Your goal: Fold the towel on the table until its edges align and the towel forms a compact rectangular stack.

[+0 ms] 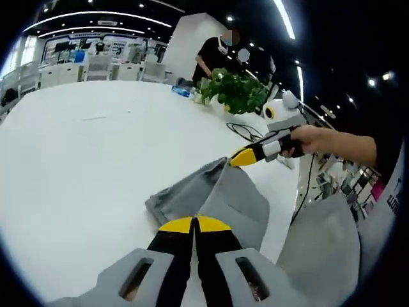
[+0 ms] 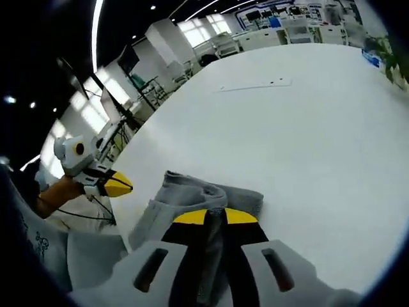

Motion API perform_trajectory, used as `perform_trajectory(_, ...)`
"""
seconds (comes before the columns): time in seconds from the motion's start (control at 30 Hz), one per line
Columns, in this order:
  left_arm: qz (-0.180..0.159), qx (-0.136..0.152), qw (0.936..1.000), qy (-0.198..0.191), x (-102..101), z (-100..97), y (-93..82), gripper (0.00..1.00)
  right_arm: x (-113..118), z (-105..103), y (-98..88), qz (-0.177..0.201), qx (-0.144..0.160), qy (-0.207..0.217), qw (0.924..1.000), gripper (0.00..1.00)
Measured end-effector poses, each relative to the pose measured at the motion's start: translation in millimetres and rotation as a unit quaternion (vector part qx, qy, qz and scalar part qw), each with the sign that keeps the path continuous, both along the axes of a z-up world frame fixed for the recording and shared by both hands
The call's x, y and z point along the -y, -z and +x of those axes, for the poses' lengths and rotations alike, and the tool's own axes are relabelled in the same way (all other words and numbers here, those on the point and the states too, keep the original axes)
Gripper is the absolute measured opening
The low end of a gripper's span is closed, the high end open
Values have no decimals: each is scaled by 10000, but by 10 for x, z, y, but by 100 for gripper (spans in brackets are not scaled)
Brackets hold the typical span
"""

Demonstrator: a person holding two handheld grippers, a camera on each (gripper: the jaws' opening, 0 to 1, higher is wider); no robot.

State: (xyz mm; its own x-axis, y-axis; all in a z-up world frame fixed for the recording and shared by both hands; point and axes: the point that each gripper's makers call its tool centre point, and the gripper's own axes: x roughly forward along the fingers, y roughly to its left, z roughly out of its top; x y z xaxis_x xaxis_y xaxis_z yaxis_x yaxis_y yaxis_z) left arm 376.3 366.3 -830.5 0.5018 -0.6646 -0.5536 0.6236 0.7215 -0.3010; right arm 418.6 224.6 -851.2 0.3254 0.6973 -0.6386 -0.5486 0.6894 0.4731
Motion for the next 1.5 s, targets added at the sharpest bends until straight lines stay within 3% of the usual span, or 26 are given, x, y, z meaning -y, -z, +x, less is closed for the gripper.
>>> perform_trajectory(0.1, 56, 16, 9999, 84, 19, 56, 22, 1, 22, 11, 25, -38, -11, 46, 10000, 6)
perform_trajectory(0.23, 50, -376, 9988, 301, 35, 4, 179, 3, 21, 1, 37, -33, -30, 59, 10000, 6)
perform_trajectory(0.3, 283, -493, 9978, 354, -8, -36, 312, 16, 23, 6, 43, -51, -5, 49, 10000, 6)
perform_trajectory(0.37, 443, -616, 9965, 348, -52, -78, 420, 19, 20, 12, 46, -60, 14, 52, 10000, 7)
perform_trajectory(0.73, -155, -1362, 9902, -265, -47, -177, 633, 21, 22, 23, 74, -114, 63, -6, 9999, 8)
perform_trajectory(0.87, -417, -1544, 9865, -367, -17, -196, 656, 14, 26, 21, 87, -152, 91, -17, 9998, 8)
perform_trajectory(0.93, -376, -1589, 9854, -480, -20, -199, 656, 11, 33, 29, 93, -176, 105, -14, 9998, 8)
perform_trajectory(1.1, 30, -1200, 9919, -420, -32, -186, 522, 3, 35, 34, 104, -236, 124, -41, 9996, 8)
perform_trajectory(1.2, 340, -641, 9973, -115, -3, -137, 343, 2, 41, 49, 112, -316, 187, -53, 9993, 8)
perform_trajectory(1.37, 223, -209, 9994, -181, 15, 21, 93, 2, 64, 89, 102, -413, 295, -36, 9987, 9)
perform_trajectory(1.5, 230, 235, 9989, -327, -18, 200, 35, 2, 103, 135, 101, -476, 358, 50, 9982, 8)
